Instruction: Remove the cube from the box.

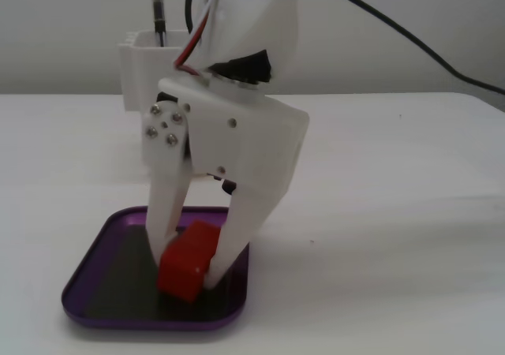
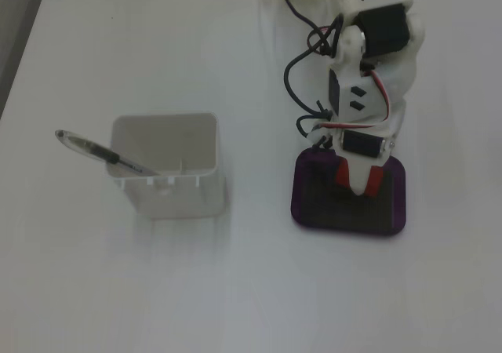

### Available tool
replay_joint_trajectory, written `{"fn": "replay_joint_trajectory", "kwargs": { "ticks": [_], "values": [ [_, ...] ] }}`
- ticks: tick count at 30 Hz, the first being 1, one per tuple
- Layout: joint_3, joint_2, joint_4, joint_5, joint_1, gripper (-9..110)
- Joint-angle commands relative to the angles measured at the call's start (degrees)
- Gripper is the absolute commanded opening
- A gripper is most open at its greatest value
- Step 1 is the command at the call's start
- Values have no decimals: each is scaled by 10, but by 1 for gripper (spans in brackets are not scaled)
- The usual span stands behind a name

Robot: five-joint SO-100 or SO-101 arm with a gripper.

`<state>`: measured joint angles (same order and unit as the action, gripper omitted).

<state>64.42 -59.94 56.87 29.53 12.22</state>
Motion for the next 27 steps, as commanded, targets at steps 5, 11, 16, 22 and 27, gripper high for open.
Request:
{"fn": "replay_joint_trajectory", "kwargs": {
  "ticks": [5, 11, 16, 22, 27],
  "values": [
    [-27, -16, 3, -25, -26, 0],
    [-123, -75, 112, -50, -28, 0],
    [-181, -128, 222, -76, -21, 0],
    [-175, -185, 299, -96, -25, 0],
    [-86, -219, 320, -116, -25, -1]
  ]
}}
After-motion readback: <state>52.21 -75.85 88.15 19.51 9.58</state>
